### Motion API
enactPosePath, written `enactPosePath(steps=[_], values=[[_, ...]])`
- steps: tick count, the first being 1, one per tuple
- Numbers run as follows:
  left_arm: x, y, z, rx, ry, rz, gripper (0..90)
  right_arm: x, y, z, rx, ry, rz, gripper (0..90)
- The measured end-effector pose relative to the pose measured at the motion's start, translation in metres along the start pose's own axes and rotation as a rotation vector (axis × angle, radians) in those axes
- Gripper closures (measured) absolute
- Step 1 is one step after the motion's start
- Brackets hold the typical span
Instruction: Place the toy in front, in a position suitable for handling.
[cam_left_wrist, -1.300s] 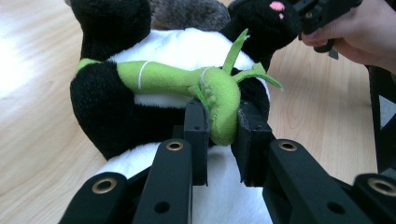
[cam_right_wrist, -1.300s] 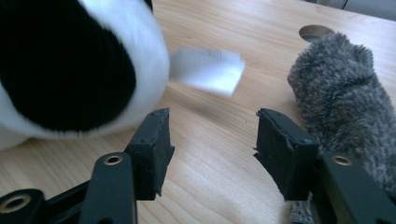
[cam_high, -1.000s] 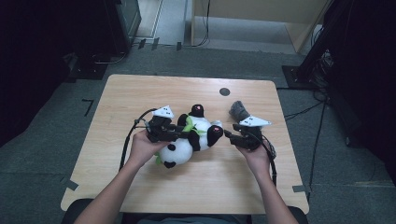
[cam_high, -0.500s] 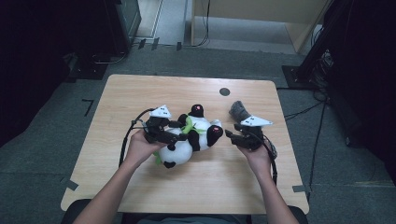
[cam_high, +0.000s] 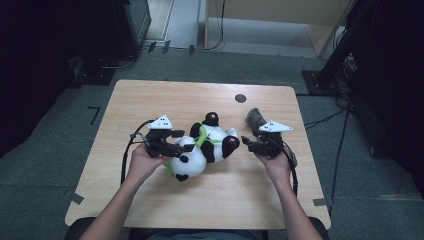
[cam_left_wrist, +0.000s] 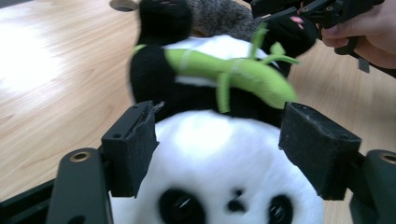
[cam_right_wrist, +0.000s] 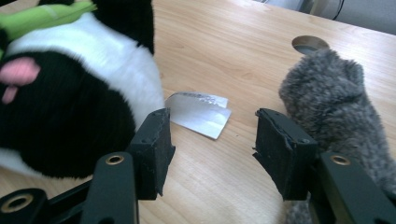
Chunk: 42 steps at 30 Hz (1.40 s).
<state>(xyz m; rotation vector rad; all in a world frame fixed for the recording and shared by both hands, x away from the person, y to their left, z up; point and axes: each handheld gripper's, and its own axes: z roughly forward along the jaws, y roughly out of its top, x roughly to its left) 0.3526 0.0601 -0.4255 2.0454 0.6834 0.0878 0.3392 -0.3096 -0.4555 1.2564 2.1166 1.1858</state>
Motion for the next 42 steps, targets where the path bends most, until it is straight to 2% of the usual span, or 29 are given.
enactPosePath(steps=[4, 7, 13, 18, 24, 28, 30, 32, 37, 40, 42], values=[[-0.001, -0.009, -0.009, -0.026, 0.019, -0.015, 24.9, -0.007, 0.002, -0.002, -0.011, -0.010, 0.015, 43.9], [-0.005, -0.014, -0.015, -0.035, 0.036, -0.016, 23.9, -0.016, 0.002, -0.004, -0.029, -0.035, 0.021, 42.8], [-0.016, -0.025, -0.022, -0.039, 0.067, -0.015, 21.9, -0.035, 0.005, 0.001, -0.005, -0.078, 0.045, 41.9], [-0.027, -0.034, -0.028, -0.054, 0.090, -0.019, 20.7, -0.045, 0.008, 0.008, 0.015, -0.125, 0.032, 41.7], [-0.037, -0.046, -0.027, -0.058, 0.106, -0.041, 18.5, -0.061, 0.012, 0.018, 0.008, -0.138, 0.081, 42.2], [-0.044, -0.053, -0.026, -0.064, 0.133, -0.053, 17.6, -0.067, 0.013, 0.023, 0.008, -0.152, 0.080, 42.6], [-0.047, -0.058, -0.025, -0.075, 0.142, -0.064, 17.7, -0.071, 0.012, 0.027, 0.020, -0.158, 0.081, 42.6], [-0.049, -0.062, -0.022, -0.063, 0.143, -0.066, 17.7, -0.075, 0.008, 0.030, 0.044, -0.150, 0.098, 42.9], [-0.047, -0.069, -0.011, -0.041, 0.181, -0.055, 17.6, -0.076, 0.007, 0.032, 0.056, -0.154, 0.103, 44.5], [-0.042, -0.071, -0.009, -0.032, 0.211, -0.034, 17.7, -0.077, 0.004, 0.034, 0.072, -0.160, 0.098, 46.2], [-0.037, -0.072, -0.010, -0.041, 0.197, -0.066, 17.2, -0.078, 0.002, 0.036, 0.092, -0.165, 0.094, 46.7]])
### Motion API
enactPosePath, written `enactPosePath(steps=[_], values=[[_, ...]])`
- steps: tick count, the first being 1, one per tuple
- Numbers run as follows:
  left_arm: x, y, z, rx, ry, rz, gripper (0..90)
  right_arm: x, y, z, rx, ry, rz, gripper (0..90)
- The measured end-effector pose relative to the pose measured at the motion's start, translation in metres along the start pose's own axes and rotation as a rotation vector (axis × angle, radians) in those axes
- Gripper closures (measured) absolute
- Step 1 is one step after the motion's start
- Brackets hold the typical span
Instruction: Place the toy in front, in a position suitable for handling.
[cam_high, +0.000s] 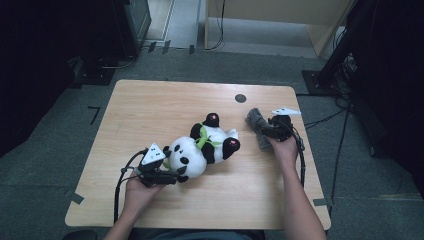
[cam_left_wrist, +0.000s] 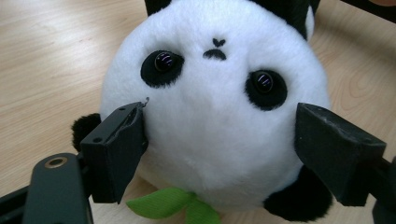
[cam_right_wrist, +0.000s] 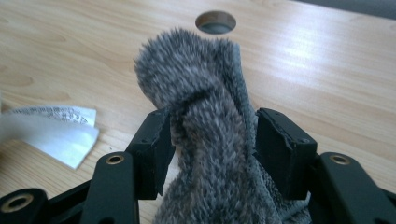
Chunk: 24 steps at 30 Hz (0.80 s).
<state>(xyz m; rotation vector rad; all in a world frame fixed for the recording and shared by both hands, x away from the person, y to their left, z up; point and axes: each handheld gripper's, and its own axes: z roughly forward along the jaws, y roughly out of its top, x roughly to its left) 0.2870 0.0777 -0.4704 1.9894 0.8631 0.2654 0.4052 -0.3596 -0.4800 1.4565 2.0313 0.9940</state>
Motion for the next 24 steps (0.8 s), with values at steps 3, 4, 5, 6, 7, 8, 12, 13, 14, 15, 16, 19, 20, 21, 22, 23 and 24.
enactPosePath(steps=[3, 4, 5, 6, 7, 8, 12, 13, 14, 15, 16, 19, 20, 21, 22, 23, 24], values=[[0.005, -0.002, 0.001, 0.003, -0.012, -0.021, 15.1, -0.001, -0.003, 0.004, 0.025, -0.002, 0.002, 49.1], [0.005, -0.004, 0.003, 0.004, -0.019, -0.030, 13.2, -0.002, -0.004, 0.006, 0.030, -0.001, 0.002, 50.1], [0.006, -0.005, 0.005, 0.005, -0.024, -0.030, 12.1, -0.002, -0.004, 0.007, 0.034, 0.000, 0.003, 50.7], [0.006, -0.007, 0.006, 0.004, -0.024, -0.028, 11.0, -0.002, -0.005, 0.007, 0.039, -0.001, 0.002, 51.9], [0.006, -0.007, 0.006, -0.002, -0.024, -0.026, 10.5, -0.002, -0.005, 0.008, 0.042, -0.003, 0.001, 53.7], [0.006, -0.007, 0.007, -0.005, -0.022, -0.019, 10.5, -0.002, -0.005, 0.008, 0.043, -0.001, 0.001, 54.9], [0.010, -0.006, 0.006, 0.004, -0.017, -0.019, 12.7, -0.004, -0.006, 0.008, 0.045, 0.028, 0.017, 65.2], [0.012, -0.005, 0.006, 0.007, -0.014, -0.026, 12.8, -0.005, -0.006, 0.008, 0.048, 0.029, 0.018, 67.8], [0.014, -0.005, 0.005, 0.008, -0.009, -0.027, 13.0, -0.006, -0.006, 0.007, 0.052, 0.033, 0.025, 70.6], [0.016, -0.004, 0.005, 0.005, 0.000, -0.023, 13.2, -0.006, -0.007, 0.007, 0.054, 0.036, 0.029, 71.6], [0.017, -0.004, 0.004, 0.003, 0.011, -0.017, 13.2, -0.006, -0.007, 0.007, 0.054, 0.036, 0.029, 71.6], [0.024, -0.001, 0.004, 0.002, 0.034, -0.009, 14.5, -0.007, -0.006, 0.006, 0.058, 0.043, 0.045, 74.8], [0.027, 0.000, 0.003, -0.002, 0.038, -0.011, 14.5, -0.007, -0.006, 0.005, 0.060, 0.046, 0.049, 75.6], [0.029, 0.001, 0.003, -0.004, 0.043, -0.014, 15.4, -0.006, -0.005, 0.005, 0.060, 0.047, 0.050, 76.1], [0.032, 0.002, 0.003, -0.004, 0.045, -0.020, 15.4, -0.005, -0.003, 0.002, 0.052, 0.054, 0.058, 76.9], [0.035, 0.003, 0.004, -0.004, 0.041, -0.026, 15.4, -0.005, -0.003, 0.002, 0.052, 0.054, 0.058, 76.9], [0.037, 0.003, 0.004, -0.006, 0.038, -0.028, 15.4, -0.005, -0.002, 0.001, 0.047, 0.059, 0.060, 77.2]])
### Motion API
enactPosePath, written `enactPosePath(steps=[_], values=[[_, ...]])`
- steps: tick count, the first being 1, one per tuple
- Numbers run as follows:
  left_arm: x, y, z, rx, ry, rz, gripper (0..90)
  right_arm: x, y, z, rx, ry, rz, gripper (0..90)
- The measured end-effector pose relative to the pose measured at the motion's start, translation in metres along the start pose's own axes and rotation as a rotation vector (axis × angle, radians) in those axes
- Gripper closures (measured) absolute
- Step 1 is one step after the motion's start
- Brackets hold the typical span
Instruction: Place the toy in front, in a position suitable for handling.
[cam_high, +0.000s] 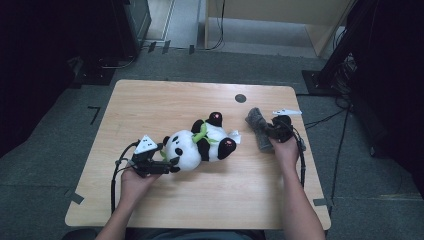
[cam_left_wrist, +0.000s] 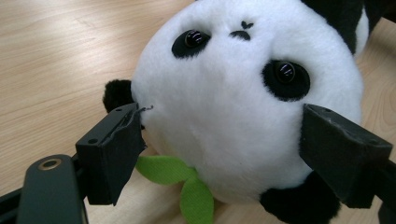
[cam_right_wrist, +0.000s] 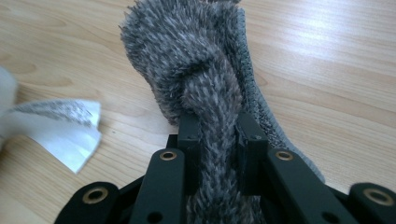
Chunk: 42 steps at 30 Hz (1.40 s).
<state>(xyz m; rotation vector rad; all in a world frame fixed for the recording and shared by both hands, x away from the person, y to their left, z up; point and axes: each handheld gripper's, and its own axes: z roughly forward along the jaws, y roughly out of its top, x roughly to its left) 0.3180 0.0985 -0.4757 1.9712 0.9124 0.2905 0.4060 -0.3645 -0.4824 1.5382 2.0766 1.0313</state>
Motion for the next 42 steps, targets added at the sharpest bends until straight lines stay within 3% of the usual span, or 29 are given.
enactPosePath(steps=[5, 9, 12, 19, 24, 31, 35, 38, 39, 42], values=[[0.011, 0.004, 0.004, 0.001, -0.028, -0.013, 15.3, 0.003, 0.003, -0.005, 0.004, 0.006, 0.004, 78.7], [0.014, 0.006, 0.006, 0.005, -0.042, -0.001, 15.3, 0.005, 0.005, -0.011, 0.003, 0.013, 0.007, 78.8], [0.015, 0.007, 0.006, 0.005, -0.058, -0.019, 15.2, 0.011, 0.008, -0.018, -0.009, 0.019, 0.001, 78.9], [0.011, 0.011, 0.004, -0.016, -0.084, -0.032, 15.3, 0.028, 0.017, -0.039, -0.038, 0.044, -0.039, 78.8], [0.001, 0.012, 0.009, 0.007, -0.070, -0.032, 12.0, 0.048, 0.029, -0.057, -0.076, 0.087, -0.082, 78.7], [0.001, 0.004, 0.014, -0.022, -0.087, -0.066, 7.4, 0.067, 0.042, -0.066, -0.100, 0.135, -0.115, 78.6], [0.002, 0.001, 0.020, -0.009, -0.100, -0.062, 4.3, 0.080, 0.050, -0.072, -0.117, 0.167, -0.143, 78.6], [0.001, 0.001, 0.020, -0.013, -0.106, -0.053, 7.5, 0.089, 0.055, -0.076, -0.133, 0.186, -0.166, 78.5], [0.002, 0.000, 0.019, -0.009, -0.118, -0.046, 14.2, 0.095, 0.059, -0.078, -0.150, 0.202, -0.176, 78.5], [0.002, 0.000, 0.018, -0.010, -0.126, -0.032, 20.5, 0.101, 0.063, -0.080, -0.149, 0.219, -0.187, 78.4]])
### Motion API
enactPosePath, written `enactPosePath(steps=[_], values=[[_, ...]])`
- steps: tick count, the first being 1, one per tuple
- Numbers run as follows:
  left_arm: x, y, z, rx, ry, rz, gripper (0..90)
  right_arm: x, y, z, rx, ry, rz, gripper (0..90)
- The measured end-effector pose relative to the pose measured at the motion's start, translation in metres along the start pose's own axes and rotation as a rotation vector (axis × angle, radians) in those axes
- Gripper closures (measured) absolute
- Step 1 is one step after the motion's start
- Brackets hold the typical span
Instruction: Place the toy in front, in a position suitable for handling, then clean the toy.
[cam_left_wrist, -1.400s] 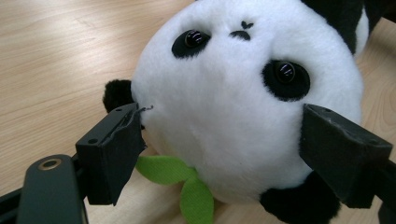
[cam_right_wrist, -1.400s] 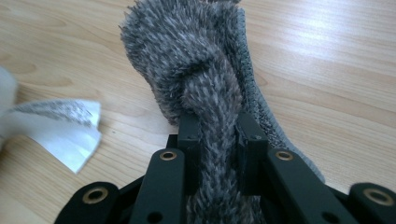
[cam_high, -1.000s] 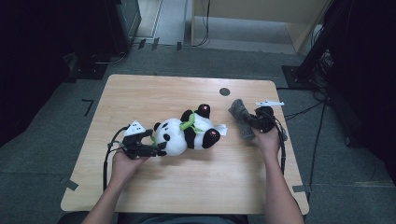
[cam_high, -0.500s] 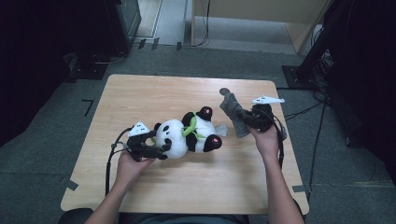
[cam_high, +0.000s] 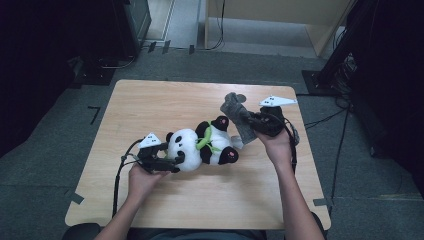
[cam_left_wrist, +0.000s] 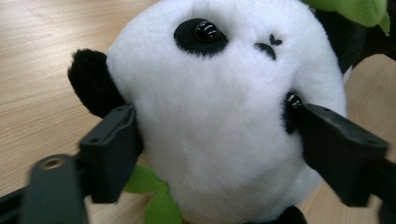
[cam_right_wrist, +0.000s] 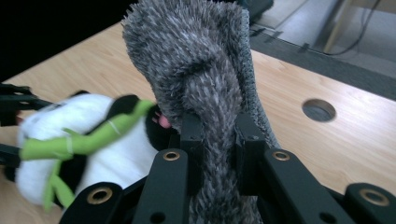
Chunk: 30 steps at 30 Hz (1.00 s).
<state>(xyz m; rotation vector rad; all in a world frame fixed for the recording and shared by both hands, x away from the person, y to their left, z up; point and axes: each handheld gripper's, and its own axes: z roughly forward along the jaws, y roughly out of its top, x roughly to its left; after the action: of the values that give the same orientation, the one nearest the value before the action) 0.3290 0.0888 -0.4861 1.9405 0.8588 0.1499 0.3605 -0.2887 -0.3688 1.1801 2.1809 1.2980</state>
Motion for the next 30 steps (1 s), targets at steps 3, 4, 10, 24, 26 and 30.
enactPosePath(steps=[3, 4, 10, 24, 26, 30], values=[[0.001, -0.001, 0.000, -0.010, -0.013, 0.017, 28.6, 0.013, 0.015, 0.003, 0.004, 0.031, -0.029, 78.4], [0.002, -0.001, 0.000, -0.015, -0.019, 0.018, 28.6, 0.013, 0.015, 0.003, 0.004, 0.031, -0.029, 78.4], [0.009, 0.001, -0.001, -0.010, -0.051, 0.029, 35.3, 0.031, 0.032, 0.023, 0.026, 0.086, -0.059, 78.2], [0.013, 0.006, -0.001, -0.002, -0.054, 0.022, 36.9, 0.056, 0.047, 0.065, 0.083, 0.179, -0.107, 78.1], [0.011, 0.006, -0.001, 0.002, -0.051, 0.030, 36.6, 0.060, 0.048, 0.070, 0.089, 0.188, -0.120, 78.1], [0.010, 0.006, -0.002, 0.008, -0.049, 0.048, 36.2, 0.068, 0.048, 0.081, 0.101, 0.209, -0.144, 78.0]])
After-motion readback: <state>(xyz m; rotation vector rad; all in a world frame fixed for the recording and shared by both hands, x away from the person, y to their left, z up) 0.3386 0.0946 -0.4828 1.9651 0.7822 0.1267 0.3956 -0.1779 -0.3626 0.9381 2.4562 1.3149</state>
